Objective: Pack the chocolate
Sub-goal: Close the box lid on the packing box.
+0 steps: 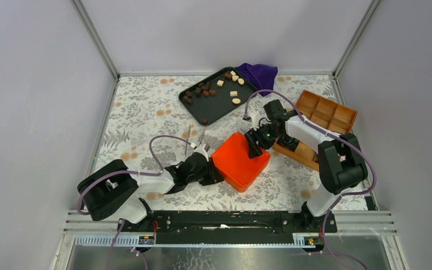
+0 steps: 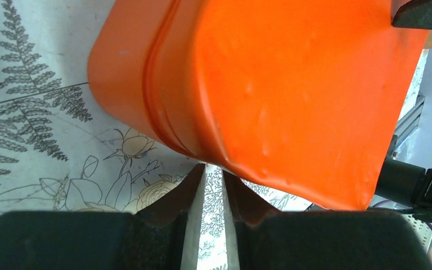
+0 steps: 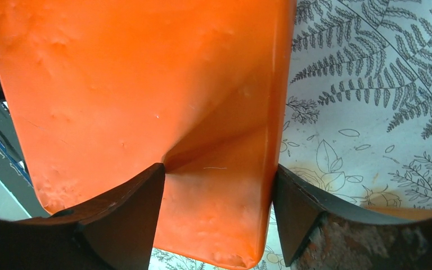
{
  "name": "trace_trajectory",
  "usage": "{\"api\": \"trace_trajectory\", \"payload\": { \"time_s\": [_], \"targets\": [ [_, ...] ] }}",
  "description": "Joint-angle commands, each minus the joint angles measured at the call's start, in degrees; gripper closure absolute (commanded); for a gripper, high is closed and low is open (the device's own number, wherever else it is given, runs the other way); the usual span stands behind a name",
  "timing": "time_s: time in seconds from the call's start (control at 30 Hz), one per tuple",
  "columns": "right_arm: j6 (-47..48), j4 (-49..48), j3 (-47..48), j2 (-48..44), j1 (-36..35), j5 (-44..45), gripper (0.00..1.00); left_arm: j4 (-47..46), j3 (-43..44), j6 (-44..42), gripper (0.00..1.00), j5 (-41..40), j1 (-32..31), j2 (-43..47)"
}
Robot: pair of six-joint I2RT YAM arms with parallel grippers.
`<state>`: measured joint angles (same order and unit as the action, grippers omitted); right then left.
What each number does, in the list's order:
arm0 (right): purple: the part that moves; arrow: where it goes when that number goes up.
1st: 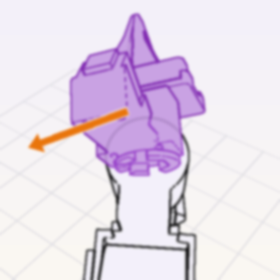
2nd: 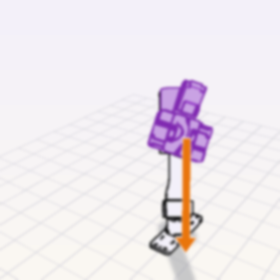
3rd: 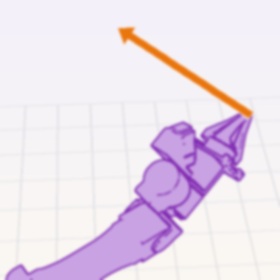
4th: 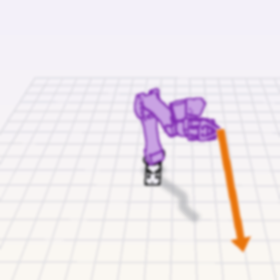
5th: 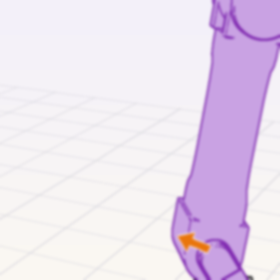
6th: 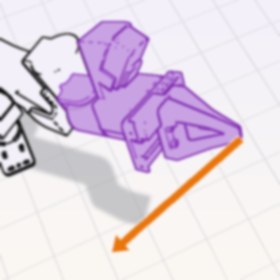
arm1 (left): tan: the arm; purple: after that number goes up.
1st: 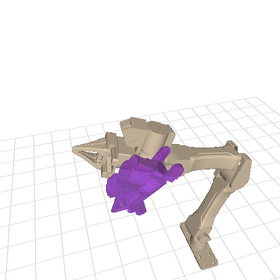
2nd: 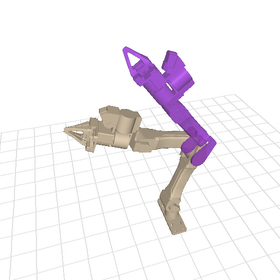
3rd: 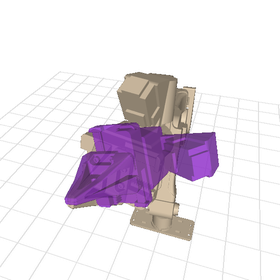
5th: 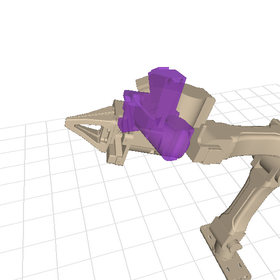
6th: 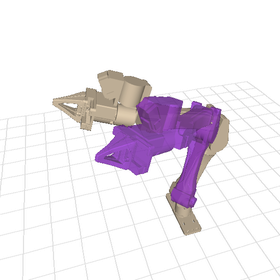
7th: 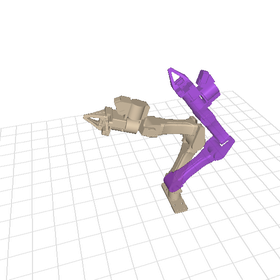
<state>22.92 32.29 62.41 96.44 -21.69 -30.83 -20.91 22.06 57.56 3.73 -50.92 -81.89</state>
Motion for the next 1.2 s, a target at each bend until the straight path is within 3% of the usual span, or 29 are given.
{"api": "trace_trajectory", "payload": {
  "time_s": [0.0, 0.2, 0.43, 0.57, 0.67, 0.77, 1.17],
  "targets": [
    [-1.98, 1.15, -1.8, -1.81, -1.42, -0.78, 0.28, -10.32, 3.85, -1.25, 0.75, -3.34, 1.69, -1.84],
    [-3.61, -0.25, -1.95, -0.15, -1.42, 3.26, 0.3, -9.58, -1.84, -0.39, 0.64, -3.49, 2.61, 4.53],
    [-4.22, -0.8, -1.97, 0.91, -1.42, 4.14, 0.31, 3.57, -6.6, 0.4, 0.52, -3.52, 2.0, 24.57],
    [-4.46, -0.98, -1.86, 1.36, -1.42, 4.13, 0.31, 10.4, -2.87, 0.66, 0.35, -4.91, 1.27, 32.22],
    [-4.55, -1.05, -1.87, 1.47, -1.42, 4.11, 0.3, 11.94, -0.66, 1.57, 0.24, -5.52, -0.12, 30.39],
    [-4.64, -1.08, -1.87, 1.31, -1.44, 4.06, 0.3, 11.5, -0.65, 4.46, 0.03, -8.32, -2.69, 26.19],
    [-4.55, -0.95, -1.94, 0.87, -1.43, 3.76, 0.3, -0.99, -1.14, 14.62, 0.02, -17.39, -6.92, 12.12]
  ]
}}
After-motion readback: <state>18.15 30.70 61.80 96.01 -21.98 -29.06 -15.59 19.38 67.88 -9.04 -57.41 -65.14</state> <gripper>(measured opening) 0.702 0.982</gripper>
